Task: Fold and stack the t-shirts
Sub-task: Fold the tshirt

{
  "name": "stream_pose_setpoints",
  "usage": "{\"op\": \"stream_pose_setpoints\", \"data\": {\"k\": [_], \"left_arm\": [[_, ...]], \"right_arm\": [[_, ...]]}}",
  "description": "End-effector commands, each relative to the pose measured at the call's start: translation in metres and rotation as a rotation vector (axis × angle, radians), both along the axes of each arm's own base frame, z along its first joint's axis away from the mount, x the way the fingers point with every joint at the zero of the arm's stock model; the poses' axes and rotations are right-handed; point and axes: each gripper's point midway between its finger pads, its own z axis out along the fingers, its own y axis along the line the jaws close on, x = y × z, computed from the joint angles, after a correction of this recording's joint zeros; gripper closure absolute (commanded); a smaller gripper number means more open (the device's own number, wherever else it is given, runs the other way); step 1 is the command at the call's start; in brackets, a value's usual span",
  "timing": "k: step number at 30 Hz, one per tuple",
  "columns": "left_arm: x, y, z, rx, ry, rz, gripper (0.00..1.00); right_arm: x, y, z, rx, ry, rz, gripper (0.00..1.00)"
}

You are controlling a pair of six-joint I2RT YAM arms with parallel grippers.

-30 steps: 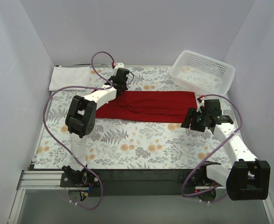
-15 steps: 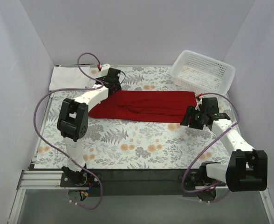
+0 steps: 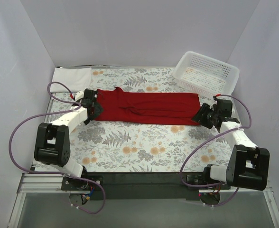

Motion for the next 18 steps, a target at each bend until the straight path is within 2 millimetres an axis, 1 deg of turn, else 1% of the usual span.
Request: {"op": "stream_pose_setpoints", "data": {"k": [1,4,5,6,7,8,10,13,14,18], "left_arm": [[0.008,-0.004,-0.003,-0.066,-0.015,0.028,0.3],[0.012,-0.004,-0.007,-0.079,-0.01,0.04,0.3],[0.014,-0.003,-0.009,-0.082,-0.004,0.044,0.31],[0.015,-0.003,-0.01,-0.089,-0.004,0.051,0.32],[0.015,-0.002,-0.011,-0.088,-0.002,0.058,0.32],[0.016,-0.001,-0.011,-0.087,-0.005,0.064,0.34],[0.019,0.001,-0.01,-0.088,-0.017,0.077,0.35],[0.019,0.007,-0.01,-0.084,-0.026,0.094,0.39],[0.018,0.009,-0.011,-0.08,-0.027,0.1,0.42],[0.017,0.011,-0.019,-0.082,-0.023,0.096,0.49]], "right_arm": [[0.013,-0.001,0.005,0.06,-0.06,-0.005,0.4],[0.017,-0.008,0.004,0.086,-0.076,-0.025,0.41],[0.015,-0.007,0.001,0.112,-0.068,-0.022,0.41],[0.016,-0.01,0.0,0.125,-0.071,-0.029,0.41],[0.017,-0.008,0.002,0.147,-0.083,-0.017,0.42],[0.016,-0.008,-0.003,0.162,-0.068,-0.022,0.42],[0.016,-0.011,-0.006,0.184,-0.06,-0.031,0.43],[0.018,-0.015,-0.008,0.21,-0.07,-0.052,0.43],[0.02,-0.016,-0.009,0.211,-0.079,-0.056,0.43],[0.023,-0.019,-0.012,0.247,-0.084,-0.08,0.44]]}}
